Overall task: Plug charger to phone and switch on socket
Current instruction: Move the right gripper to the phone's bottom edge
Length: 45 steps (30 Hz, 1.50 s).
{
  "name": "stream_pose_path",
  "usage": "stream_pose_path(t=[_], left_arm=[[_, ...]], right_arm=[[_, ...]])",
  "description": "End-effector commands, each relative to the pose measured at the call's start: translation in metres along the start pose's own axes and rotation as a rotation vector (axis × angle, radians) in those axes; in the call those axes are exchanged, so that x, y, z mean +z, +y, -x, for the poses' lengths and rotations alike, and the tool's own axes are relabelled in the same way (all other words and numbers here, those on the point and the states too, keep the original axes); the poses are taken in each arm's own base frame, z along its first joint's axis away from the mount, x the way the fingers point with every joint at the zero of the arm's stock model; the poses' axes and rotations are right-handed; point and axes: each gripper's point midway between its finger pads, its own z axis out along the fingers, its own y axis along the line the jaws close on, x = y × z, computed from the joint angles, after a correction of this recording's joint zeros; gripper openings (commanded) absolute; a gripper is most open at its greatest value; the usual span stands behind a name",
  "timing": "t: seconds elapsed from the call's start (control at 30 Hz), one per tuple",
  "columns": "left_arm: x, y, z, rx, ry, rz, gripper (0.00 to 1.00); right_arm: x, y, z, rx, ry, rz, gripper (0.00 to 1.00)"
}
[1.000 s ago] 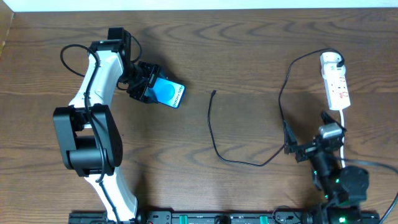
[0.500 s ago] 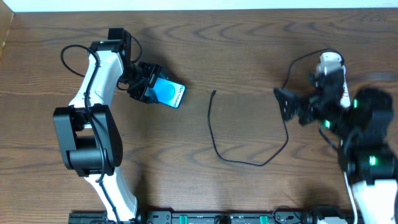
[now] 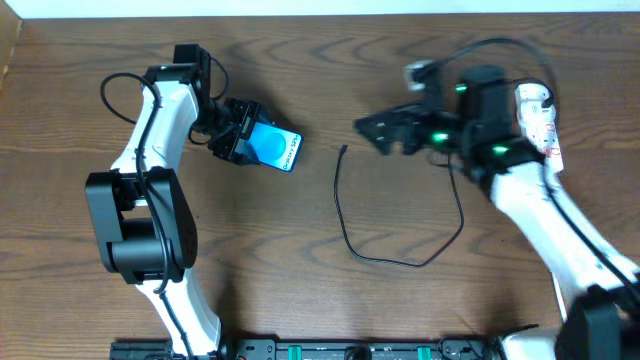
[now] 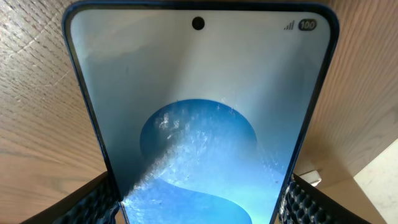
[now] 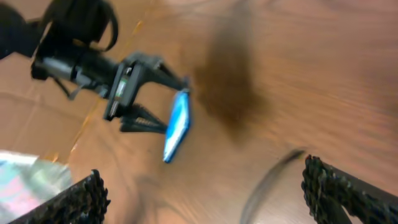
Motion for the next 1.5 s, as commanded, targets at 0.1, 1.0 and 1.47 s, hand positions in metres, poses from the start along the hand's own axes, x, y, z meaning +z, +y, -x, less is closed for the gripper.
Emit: stream_pose_path(t=[0.1,1.0,1.47], left_arm=[[-0.011,-0.014,-0.019,-0.009,0.040,-0.054,0.58],[0.017,-0.026,-0.066,-0.014,0.074,-0.010,0.57],[0.020,-0.027,-0.075,0.001,0.096,-0.010,0.57]], right_arm=[[0.036,0.017,-0.014,0.039,0.048,0.048,0.99],[0.082,-0.007,-0.051,0.433,0.045,-0.201,0.47],[0.106,-0.014,-0.072,0.457,0.080,-0.211,0.38]])
